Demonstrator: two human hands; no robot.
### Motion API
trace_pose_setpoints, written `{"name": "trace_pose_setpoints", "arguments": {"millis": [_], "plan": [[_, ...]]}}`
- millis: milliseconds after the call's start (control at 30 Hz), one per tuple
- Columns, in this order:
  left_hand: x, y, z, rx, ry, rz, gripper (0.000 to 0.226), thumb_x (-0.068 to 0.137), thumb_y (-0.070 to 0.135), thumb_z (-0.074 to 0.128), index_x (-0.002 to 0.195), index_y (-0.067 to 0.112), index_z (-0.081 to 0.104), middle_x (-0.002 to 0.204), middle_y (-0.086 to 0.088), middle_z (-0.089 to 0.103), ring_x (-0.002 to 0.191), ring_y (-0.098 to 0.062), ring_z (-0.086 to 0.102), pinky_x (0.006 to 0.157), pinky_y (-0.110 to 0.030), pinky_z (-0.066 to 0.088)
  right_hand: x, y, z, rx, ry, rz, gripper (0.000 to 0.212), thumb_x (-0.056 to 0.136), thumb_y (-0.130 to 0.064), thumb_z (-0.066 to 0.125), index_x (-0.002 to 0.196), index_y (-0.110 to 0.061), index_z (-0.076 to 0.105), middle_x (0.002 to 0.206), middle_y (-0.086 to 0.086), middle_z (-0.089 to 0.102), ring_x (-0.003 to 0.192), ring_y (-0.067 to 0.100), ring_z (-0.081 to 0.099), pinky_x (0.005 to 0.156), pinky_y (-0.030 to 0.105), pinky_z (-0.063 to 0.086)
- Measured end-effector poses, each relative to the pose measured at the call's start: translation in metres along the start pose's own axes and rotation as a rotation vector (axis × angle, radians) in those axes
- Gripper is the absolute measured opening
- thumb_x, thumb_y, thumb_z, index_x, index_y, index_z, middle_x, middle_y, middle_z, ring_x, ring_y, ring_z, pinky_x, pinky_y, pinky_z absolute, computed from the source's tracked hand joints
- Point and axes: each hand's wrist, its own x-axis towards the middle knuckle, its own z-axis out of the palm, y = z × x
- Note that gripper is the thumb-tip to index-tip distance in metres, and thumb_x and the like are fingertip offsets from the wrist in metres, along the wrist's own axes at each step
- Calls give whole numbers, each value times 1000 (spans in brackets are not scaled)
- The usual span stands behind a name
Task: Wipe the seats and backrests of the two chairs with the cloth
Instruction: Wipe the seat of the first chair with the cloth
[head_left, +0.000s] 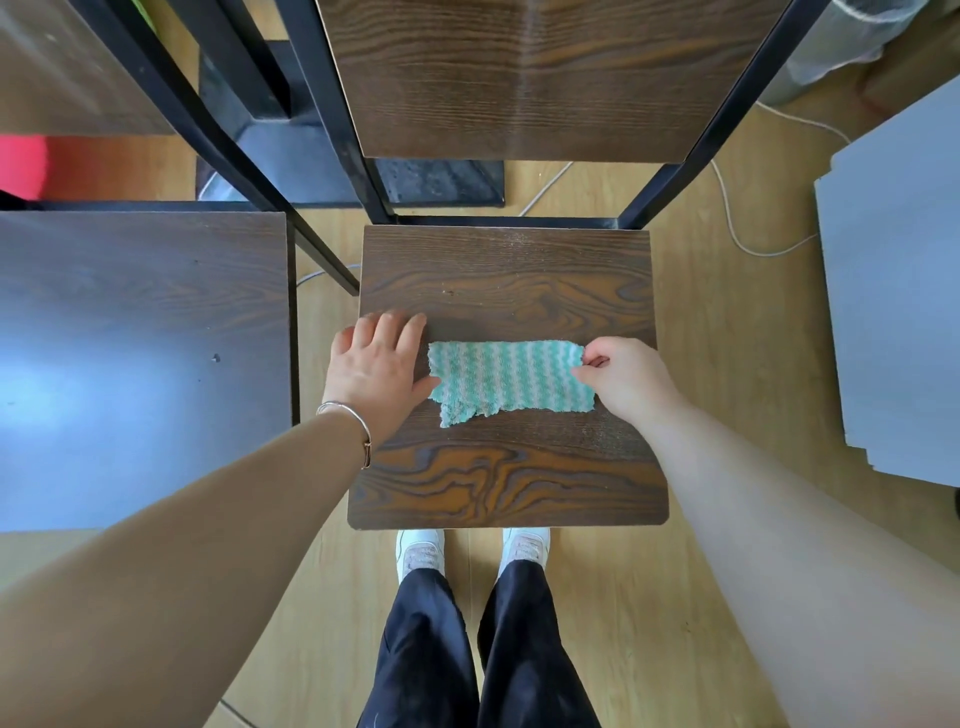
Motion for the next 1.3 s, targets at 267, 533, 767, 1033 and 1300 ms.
{"name": "trace_pose_setpoints", "arguments": {"millis": [267, 533, 767, 1033, 1300], "plan": [[-24, -15, -3, 16, -13, -78, 78, 90, 64, 41, 151, 23, 16, 153, -4, 28, 140, -28, 26, 114, -45, 26, -21, -45, 14, 296, -40, 12, 5, 94, -20, 64, 99, -18, 65, 95, -4, 69, 77, 13, 69, 63, 26, 58], [-38, -28, 2, -13, 16, -115, 79, 89, 64, 44, 151, 22, 19, 155, -5, 27, 142, -27, 25, 114, -45, 25, -12, -91, 70, 488, -132, 17, 8, 91, -13, 66, 99, -16, 66, 95, 3, 72, 70, 13, 72, 64, 28, 61], [-43, -39, 12, -39, -17, -153, 79, 91, 64, 41, 153, 23, 13, 159, -5, 20, 146, -26, 18, 117, -47, 18, -11, -86, 94, 127, 56, -181, 25, 92, -25, 67, 116, -19, 71, 109, -1, 63, 86, 15, 64, 82, 28, 54], [-48, -38, 19, -101, -16, -189, 77, 92, 63, 40, 153, 24, 12, 160, -4, 18, 146, -26, 16, 118, -47, 18, -11, -75, 106, -247, 125, -436, 46, 88, -25, 72, 133, -24, 61, 112, -1, 52, 106, 19, 50, 82, 35, 53], [-47, -52, 20, -108, -12, -200, 78, 92, 63, 40, 153, 24, 11, 160, -5, 18, 146, -28, 16, 118, -48, 17, 0, -96, 99, -23, 165, -382, 31, 94, -16, 65, 124, -17, 68, 106, -6, 57, 99, 7, 58, 81, 15, 52]]}}
